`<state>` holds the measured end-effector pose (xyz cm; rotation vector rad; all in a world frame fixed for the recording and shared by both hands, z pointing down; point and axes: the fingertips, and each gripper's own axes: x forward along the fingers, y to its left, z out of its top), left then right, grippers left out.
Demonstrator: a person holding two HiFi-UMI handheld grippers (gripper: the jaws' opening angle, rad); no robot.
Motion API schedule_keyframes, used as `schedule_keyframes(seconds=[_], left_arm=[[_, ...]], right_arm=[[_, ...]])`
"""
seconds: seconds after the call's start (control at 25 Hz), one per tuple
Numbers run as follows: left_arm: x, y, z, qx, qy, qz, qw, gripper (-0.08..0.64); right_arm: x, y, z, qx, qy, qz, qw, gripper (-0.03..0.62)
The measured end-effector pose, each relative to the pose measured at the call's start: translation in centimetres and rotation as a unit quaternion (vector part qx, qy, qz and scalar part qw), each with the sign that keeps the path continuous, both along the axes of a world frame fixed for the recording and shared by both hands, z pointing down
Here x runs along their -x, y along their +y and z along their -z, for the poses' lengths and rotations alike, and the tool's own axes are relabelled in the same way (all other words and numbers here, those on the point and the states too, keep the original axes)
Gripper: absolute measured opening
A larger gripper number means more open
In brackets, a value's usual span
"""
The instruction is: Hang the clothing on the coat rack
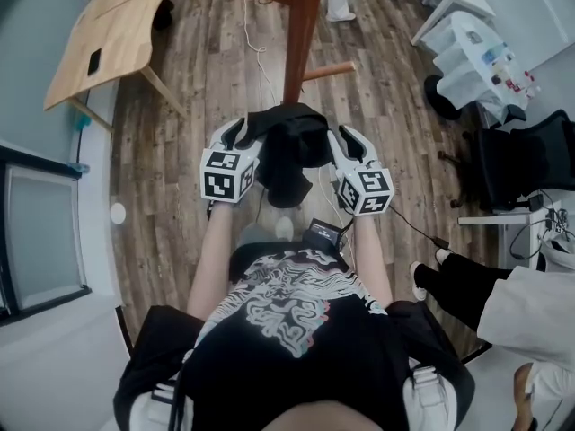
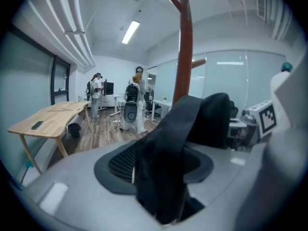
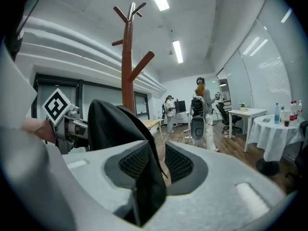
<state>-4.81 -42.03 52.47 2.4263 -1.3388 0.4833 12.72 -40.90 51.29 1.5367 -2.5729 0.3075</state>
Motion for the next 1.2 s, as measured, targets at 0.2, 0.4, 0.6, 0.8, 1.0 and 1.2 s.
schedule_keyframes(seconds=[0.2,0.4,0.6,0.8,1.0,1.2], left_arm=[[0.9,1.0,0.3,-0.002,0.003,0.002,1.0,0.193],[1.3,2.3,1.3,-0.009,0.002,0.0,1.0,0.193],[2.4,4.5,1.8,-0.013,0.006,-0.008,0.9999,0.193],[3.2,6.6,3.6,-0.041,-0.008,-0.012,0.9991,0.064],[3.3,9.5,4.9,-0.072,-0.012,-0.021,0.9971,-0.011],[3.7,12.5,6.6,-0.116,0.001,-0.02,0.9931,-0.011]], right_arm=[[-0.6,1.2,1.0,-0.021,0.004,-0.035,0.999,0.104],[-0.6,2.8,2.1,-0.034,-0.002,-0.05,0.998,0.097],[1.1,5.0,2.4,-0.035,0.007,-0.057,0.998,0.092],[2.1,7.9,3.2,-0.042,-0.009,-0.065,0.997,0.0],[2.2,11.2,4.2,-0.047,-0.014,-0.079,0.996,-0.001],[1.9,14.9,5.5,-0.057,-0.012,-0.096,0.994,-0.002]])
